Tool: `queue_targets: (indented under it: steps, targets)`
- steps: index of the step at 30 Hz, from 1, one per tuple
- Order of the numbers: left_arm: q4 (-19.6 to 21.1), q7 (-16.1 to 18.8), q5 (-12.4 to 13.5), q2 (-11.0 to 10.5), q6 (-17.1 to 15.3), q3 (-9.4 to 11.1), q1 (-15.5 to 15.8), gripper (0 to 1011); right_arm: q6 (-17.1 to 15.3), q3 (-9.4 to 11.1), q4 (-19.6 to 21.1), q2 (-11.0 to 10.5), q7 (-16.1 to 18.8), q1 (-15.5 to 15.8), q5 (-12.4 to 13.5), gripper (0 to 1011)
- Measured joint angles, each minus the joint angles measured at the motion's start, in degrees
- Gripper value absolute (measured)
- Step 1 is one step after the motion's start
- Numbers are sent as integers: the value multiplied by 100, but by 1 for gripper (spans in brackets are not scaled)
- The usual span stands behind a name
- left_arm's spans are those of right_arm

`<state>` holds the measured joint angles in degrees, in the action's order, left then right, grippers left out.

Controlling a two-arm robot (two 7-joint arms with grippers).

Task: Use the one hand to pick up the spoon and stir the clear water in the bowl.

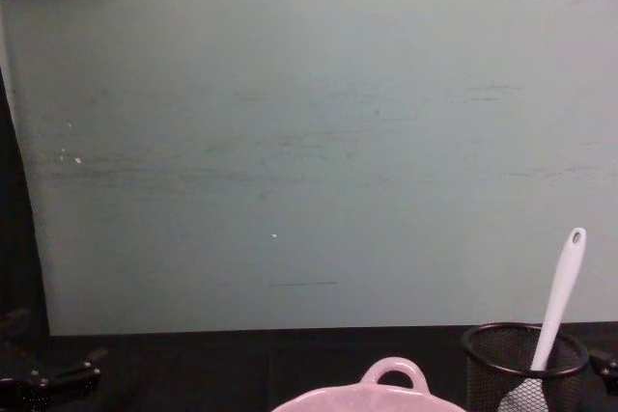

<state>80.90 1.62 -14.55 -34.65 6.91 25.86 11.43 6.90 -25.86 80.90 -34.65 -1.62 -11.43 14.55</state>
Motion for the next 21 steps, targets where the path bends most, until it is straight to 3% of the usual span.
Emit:
queue_targets:
  steps: [21]
  targets:
    - [0,0,0,0,0,0,0,1005,0,0,0,0,0,0,0,1002]
